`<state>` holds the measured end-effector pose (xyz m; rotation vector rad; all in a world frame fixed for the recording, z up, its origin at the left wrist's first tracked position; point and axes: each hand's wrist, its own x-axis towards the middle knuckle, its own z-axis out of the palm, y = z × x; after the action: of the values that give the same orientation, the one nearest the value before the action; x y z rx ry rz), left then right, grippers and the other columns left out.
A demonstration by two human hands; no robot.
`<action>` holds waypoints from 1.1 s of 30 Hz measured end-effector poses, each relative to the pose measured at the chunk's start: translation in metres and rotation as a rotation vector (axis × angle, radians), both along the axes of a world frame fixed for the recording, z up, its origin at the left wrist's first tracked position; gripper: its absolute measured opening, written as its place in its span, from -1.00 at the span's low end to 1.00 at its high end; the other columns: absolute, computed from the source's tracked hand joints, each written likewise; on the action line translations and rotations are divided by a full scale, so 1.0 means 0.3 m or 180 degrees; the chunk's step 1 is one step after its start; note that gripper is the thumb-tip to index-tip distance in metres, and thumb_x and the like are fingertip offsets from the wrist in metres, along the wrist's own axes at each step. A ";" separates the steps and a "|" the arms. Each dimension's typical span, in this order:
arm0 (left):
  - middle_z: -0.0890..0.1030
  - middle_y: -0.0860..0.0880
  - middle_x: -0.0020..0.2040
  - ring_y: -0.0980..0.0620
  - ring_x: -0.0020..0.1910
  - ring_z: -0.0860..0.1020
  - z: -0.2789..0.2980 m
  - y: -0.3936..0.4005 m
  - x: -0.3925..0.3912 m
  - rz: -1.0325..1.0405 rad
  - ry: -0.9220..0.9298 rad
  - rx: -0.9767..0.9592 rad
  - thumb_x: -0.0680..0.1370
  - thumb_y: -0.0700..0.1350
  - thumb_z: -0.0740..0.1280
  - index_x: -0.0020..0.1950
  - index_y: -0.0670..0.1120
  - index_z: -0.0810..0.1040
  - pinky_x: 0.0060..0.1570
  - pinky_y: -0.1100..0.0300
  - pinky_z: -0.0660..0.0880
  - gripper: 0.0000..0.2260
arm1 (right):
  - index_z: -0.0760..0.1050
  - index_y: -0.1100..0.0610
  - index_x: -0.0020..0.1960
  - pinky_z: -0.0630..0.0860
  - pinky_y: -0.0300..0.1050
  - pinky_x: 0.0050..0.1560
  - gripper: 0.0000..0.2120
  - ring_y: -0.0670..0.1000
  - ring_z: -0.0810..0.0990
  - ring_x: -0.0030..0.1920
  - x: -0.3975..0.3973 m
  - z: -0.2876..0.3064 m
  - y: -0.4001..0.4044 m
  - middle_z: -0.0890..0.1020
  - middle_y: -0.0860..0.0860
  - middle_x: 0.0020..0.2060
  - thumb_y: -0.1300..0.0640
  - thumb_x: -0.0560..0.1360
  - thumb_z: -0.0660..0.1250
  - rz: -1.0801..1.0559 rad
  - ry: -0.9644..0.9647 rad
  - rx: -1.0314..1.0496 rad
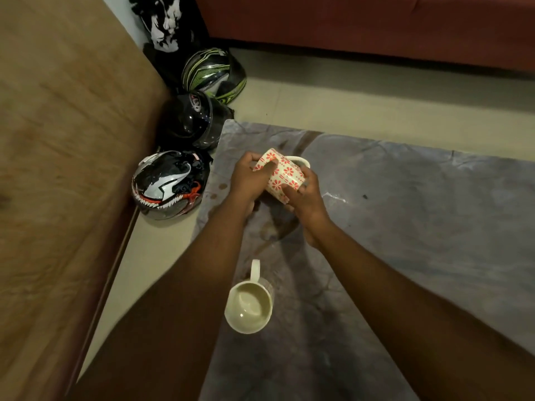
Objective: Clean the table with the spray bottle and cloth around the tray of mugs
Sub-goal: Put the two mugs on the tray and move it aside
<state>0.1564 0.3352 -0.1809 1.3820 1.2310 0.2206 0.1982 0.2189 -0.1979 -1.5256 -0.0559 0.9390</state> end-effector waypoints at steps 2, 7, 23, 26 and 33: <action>0.64 -0.05 -0.07 0.04 -0.17 0.62 0.032 -0.044 -0.042 -0.0024 -0.0118 -0.0152 0.50 -0.13 0.44 0.01 -0.08 0.53 -0.40 0.24 0.56 -0.85 | 0.24 -0.02 0.38 0.56 0.14 0.12 -0.47 0.08 0.50 0.22 -0.044 -0.008 -0.034 0.45 0.07 0.27 0.19 0.49 0.35 -0.0148 0.0274 0.0235; 0.64 -0.11 -0.07 0.01 -0.18 0.60 0.070 -0.101 -0.187 -0.0069 -0.0086 -0.0383 0.42 -0.17 0.52 -0.08 -0.08 0.48 -0.43 0.29 0.49 -0.77 | 0.26 0.06 0.41 0.60 -0.11 -0.10 -0.56 0.10 0.56 0.16 -0.155 0.009 -0.176 0.49 0.11 0.27 0.24 0.56 0.22 -0.0218 0.1567 0.0915; 0.67 -0.06 -0.20 0.10 -0.27 0.62 0.040 -0.179 -0.304 0.0179 -0.0103 -0.0990 0.66 0.00 0.17 -0.04 -0.12 0.60 -0.21 0.24 0.57 -0.71 | -0.13 0.16 0.53 0.41 -0.04 -0.13 -0.37 0.15 0.60 0.02 -0.176 0.198 -0.068 0.59 0.15 0.11 0.16 0.59 0.14 0.3241 -0.3654 -0.1677; 0.67 -0.13 0.08 -0.03 0.04 0.63 0.025 -0.172 -0.332 0.0289 -0.0005 -0.1099 0.67 0.01 0.11 0.17 -0.13 0.58 0.13 0.07 0.54 -0.67 | -0.14 0.18 0.53 0.42 0.01 0.03 -0.35 0.20 0.58 0.05 -0.197 0.179 -0.056 0.58 0.16 0.13 0.22 0.57 0.14 0.3517 -0.4038 -0.1685; 0.66 -0.19 0.06 -0.15 0.08 0.63 0.005 -0.188 -0.339 0.0592 0.0051 -0.1083 0.66 0.09 0.09 0.27 -0.20 0.53 0.06 0.01 0.57 -0.57 | -0.18 0.17 0.54 0.34 0.07 0.10 -0.29 0.24 0.55 0.03 -0.190 0.110 -0.093 0.56 0.20 0.10 0.26 0.54 0.16 0.3716 -0.4318 -0.1344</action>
<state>0.0546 0.2788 -0.1793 0.9793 1.3420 0.1217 0.1412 0.1909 -0.1650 -2.2870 -1.9716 0.5463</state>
